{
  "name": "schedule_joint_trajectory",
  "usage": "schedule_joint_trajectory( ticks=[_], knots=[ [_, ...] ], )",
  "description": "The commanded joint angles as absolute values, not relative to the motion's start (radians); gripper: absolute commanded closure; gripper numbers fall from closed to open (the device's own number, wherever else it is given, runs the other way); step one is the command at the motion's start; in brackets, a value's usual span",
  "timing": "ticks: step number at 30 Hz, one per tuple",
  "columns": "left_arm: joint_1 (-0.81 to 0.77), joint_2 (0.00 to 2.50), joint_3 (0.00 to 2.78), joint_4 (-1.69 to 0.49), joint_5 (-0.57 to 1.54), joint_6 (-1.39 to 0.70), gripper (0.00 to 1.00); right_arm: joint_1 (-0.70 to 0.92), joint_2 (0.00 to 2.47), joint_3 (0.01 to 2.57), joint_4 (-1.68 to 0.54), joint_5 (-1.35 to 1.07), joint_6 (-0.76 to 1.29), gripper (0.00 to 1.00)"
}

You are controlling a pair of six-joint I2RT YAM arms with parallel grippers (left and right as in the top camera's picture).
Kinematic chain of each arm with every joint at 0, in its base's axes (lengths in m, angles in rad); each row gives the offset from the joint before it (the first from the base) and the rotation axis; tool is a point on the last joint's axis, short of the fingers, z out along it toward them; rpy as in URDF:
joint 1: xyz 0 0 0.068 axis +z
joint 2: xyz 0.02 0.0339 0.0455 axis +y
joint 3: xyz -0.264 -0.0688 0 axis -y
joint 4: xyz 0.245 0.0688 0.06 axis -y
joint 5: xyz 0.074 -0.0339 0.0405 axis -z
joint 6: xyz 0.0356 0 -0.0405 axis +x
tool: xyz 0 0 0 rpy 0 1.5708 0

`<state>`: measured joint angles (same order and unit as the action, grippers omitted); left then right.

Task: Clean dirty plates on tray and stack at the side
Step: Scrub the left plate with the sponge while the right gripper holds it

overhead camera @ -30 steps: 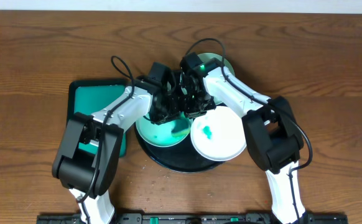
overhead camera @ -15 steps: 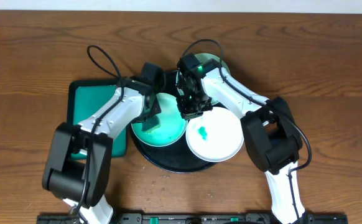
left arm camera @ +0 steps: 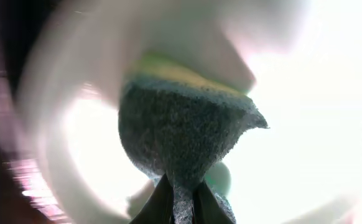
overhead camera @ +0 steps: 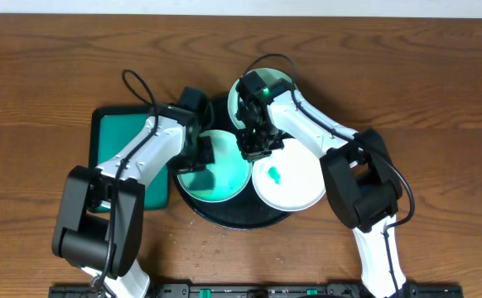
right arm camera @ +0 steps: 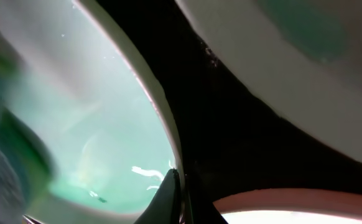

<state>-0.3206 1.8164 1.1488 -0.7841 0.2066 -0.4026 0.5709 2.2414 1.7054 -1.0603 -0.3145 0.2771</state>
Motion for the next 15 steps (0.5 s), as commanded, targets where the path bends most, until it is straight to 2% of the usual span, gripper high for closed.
schedule_joint_trajectory(
  ticks=[1, 7, 15],
  knots=[
    [-0.362, 1.823, 1.132, -0.76, 0.498, -0.315, 0.93, 0.572, 2.257, 1.699, -1.067, -0.289, 0.269, 0.98],
    [-0.399, 1.824, 1.132, -0.644, 0.558, -0.35, 0.93, 0.572, 2.257, 1.699, -1.074, -0.289, 0.269, 0.98],
    [-0.383, 1.823, 1.132, -0.536, 0.507, -0.406, 0.93, 0.572, 2.257, 1.699, -1.078, -0.289, 0.27, 0.98]
  ],
)
